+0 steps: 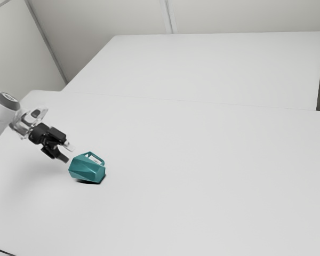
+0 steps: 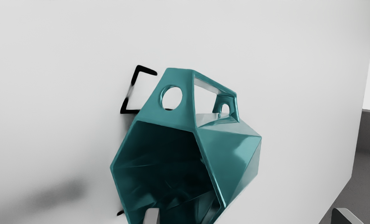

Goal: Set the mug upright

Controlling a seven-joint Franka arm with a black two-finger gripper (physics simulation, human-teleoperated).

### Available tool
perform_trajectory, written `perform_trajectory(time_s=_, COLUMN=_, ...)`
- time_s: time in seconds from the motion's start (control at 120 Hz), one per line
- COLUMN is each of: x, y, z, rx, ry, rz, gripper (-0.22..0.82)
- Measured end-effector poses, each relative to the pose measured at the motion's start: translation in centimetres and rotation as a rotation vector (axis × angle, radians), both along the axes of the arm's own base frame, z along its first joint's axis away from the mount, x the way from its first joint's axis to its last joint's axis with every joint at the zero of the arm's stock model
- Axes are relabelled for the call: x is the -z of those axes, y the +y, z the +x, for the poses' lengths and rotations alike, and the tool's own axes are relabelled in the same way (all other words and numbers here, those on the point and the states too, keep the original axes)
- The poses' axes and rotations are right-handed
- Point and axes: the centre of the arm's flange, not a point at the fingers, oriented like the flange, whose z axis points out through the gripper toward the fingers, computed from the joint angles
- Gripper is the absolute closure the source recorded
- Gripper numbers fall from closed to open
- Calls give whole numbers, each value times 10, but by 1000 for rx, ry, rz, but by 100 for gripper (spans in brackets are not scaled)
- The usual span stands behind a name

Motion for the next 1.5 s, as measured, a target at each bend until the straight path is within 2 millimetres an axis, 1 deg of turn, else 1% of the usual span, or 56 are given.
perform_trajectory(time_s=0.058, x=13, y=-2, z=-6, rx=-12, ry=-9, rz=-30, gripper=0)
perform_trajectory(time_s=0.117, x=21, y=-6, z=-10, rx=-21, ry=-21, rz=-60, gripper=0)
perform_trajectory(time_s=0.208, x=27, y=-12, z=-13, rx=-25, ry=-45, rz=-102, gripper=0)
perform_trajectory(time_s=0.317, x=27, y=-19, z=-13, rx=-16, ry=-78, rz=-141, gripper=1)
perform_trajectory(time_s=0.342, x=27, y=-19, z=-13, rx=-13, ry=-85, rz=-147, gripper=4)
perform_trajectory(time_s=0.375, x=26, y=-20, z=-13, rx=-10, ry=-93, rz=-154, gripper=11)
perform_trajectory(time_s=0.467, x=26, y=-21, z=-13, rx=1, ry=-111, rz=-166, gripper=35)
perform_trajectory(time_s=0.508, x=26, y=-21, z=-13, rx=6, ry=-118, rz=-170, gripper=44)
perform_trajectory(time_s=0.583, x=25, y=-22, z=-12, rx=15, ry=-131, rz=-174, gripper=56)
perform_trajectory(time_s=0.642, x=24, y=-23, z=-11, rx=23, ry=-140, rz=-176, gripper=63)
perform_trajectory(time_s=0.708, x=23, y=-23, z=-11, rx=30, ry=-151, rz=-177, gripper=68)
perform_trajectory(time_s=0.867, x=17, y=-25, z=-10, rx=44, ry=-174, rz=-178, gripper=74)
perform_trajectory(time_s=0.925, x=12, y=-27, z=-9, rx=51, ry=-187, rz=-178, gripper=75)
perform_trajectory(time_s=1.008, x=-1, y=-32, z=-7, rx=69, ry=-213, rz=-178, gripper=76)
perform_trajectory(time_s=1.108, x=-30, y=-48, z=0, rx=117, ry=-260, rz=-163, gripper=77)
perform_trajectory(time_s=1.167, x=-51, y=-57, z=5, rx=159, ry=-286, rz=-118, gripper=77)
perform_trajectory(time_s=1.25, x=-78, y=-69, z=13, rx=221, ry=-307, rz=-10, gripper=78)
perform_trajectory(time_s=1.317, x=-93, y=-84, z=23, rx=286, ry=-312, rz=101, gripper=78)
perform_trajectory(time_s=1.408, x=-100, y=-112, z=41, rx=379, ry=-303, rz=267, gripper=78)
perform_trajectory(time_s=1.5, x=-110, y=-125, z=53, rx=432, ry=-306, rz=444, gripper=79)
